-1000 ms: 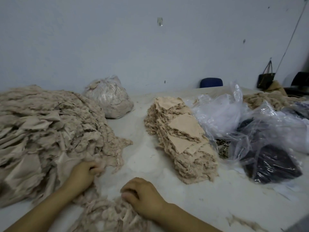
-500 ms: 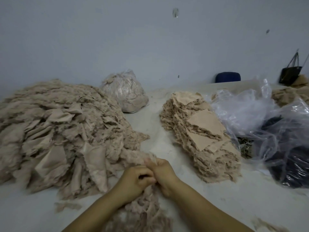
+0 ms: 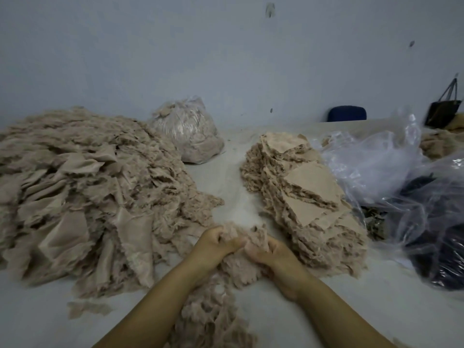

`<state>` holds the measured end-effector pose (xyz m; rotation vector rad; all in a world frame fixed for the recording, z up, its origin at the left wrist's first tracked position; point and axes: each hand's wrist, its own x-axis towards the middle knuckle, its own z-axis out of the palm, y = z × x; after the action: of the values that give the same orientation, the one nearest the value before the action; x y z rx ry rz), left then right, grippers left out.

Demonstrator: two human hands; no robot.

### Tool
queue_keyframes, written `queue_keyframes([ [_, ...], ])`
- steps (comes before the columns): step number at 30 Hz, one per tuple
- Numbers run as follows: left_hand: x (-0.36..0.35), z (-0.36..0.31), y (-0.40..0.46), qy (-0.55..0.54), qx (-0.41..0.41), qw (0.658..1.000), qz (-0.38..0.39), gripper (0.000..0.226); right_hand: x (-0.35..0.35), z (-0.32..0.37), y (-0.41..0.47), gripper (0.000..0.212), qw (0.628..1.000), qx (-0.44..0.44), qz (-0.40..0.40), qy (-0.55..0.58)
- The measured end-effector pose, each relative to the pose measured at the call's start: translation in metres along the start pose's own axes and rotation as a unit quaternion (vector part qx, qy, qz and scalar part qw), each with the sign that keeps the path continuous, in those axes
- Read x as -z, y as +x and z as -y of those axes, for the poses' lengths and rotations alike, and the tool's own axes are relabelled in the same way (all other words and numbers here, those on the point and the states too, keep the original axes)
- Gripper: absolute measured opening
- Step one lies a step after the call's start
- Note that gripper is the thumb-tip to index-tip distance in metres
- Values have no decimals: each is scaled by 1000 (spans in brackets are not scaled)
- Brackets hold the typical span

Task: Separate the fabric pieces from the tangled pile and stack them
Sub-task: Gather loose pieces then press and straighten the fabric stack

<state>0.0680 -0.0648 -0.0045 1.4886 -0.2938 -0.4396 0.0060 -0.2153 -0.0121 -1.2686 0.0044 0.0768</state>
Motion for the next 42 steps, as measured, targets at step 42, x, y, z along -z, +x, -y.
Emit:
queue_keyframes([
  [42,33,-11,31,330,-138,933,-46,13,-2,9,7,7,818,83,-160,-546],
])
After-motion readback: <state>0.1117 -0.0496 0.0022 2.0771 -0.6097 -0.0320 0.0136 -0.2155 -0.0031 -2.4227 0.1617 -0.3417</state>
